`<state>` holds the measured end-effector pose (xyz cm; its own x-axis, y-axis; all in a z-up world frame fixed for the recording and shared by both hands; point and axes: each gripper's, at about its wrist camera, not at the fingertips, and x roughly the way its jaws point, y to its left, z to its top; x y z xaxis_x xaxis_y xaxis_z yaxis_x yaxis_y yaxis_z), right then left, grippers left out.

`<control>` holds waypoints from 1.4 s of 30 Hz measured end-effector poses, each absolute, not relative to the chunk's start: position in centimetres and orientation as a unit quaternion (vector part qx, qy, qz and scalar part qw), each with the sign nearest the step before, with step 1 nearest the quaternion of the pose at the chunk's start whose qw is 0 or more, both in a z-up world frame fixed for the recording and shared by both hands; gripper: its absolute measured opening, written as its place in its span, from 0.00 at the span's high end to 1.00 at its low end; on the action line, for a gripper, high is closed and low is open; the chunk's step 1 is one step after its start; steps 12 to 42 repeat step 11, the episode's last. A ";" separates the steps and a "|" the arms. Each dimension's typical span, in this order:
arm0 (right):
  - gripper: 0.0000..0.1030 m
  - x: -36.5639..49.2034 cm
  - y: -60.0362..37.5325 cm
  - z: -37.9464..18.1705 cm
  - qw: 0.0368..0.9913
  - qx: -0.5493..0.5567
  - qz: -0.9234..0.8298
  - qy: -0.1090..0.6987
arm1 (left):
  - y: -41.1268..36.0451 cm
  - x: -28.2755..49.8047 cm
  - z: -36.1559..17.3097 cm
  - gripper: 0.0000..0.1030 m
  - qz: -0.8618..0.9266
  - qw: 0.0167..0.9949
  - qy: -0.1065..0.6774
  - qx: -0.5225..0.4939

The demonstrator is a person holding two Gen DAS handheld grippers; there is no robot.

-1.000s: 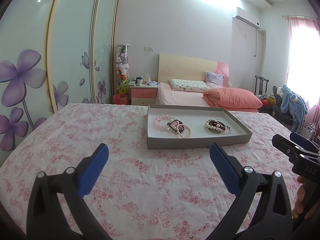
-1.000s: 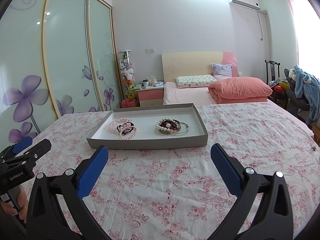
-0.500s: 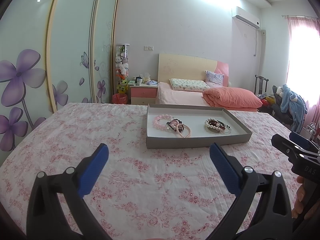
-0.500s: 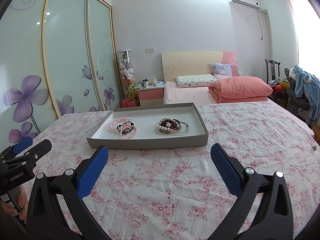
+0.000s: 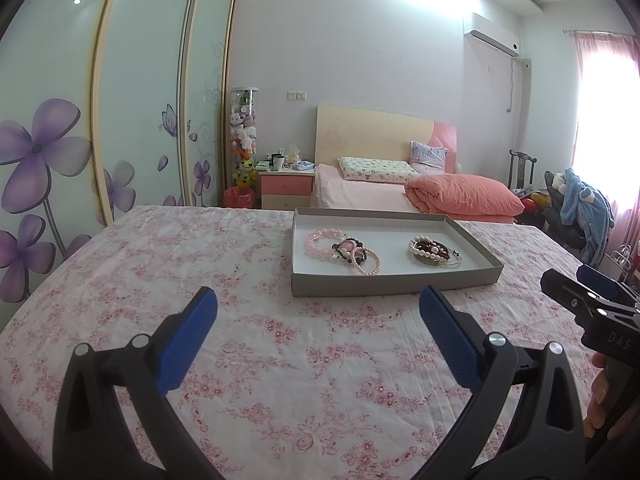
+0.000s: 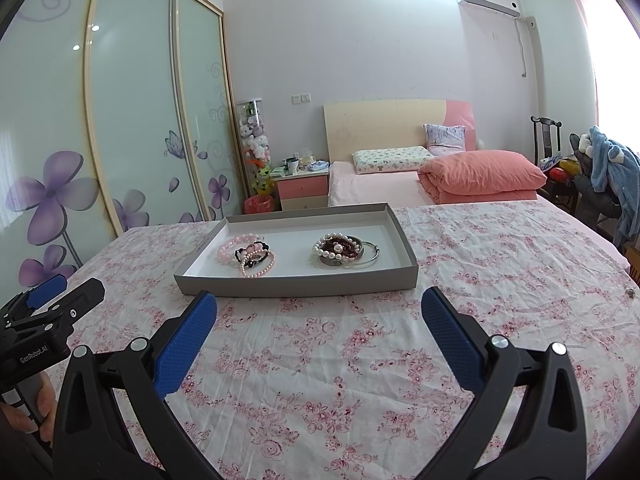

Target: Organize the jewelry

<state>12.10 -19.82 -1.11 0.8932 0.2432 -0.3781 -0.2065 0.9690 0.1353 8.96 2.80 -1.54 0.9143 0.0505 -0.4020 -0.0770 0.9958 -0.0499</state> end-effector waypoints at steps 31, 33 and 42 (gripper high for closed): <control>0.02 12.0 -19.7 -1.1 0.972 0.047 0.116 0.201 | 2.6 8.9 -1.7 0.04 0.031 0.978 0.206 -0.032; 0.02 12.0 -19.7 -1.1 0.972 0.047 0.116 0.201 | 2.6 8.9 -1.7 0.04 0.031 0.978 0.206 -0.032; 0.02 12.0 -19.7 -1.1 0.972 0.047 0.116 0.201 | 2.6 8.9 -1.7 0.04 0.031 0.978 0.206 -0.032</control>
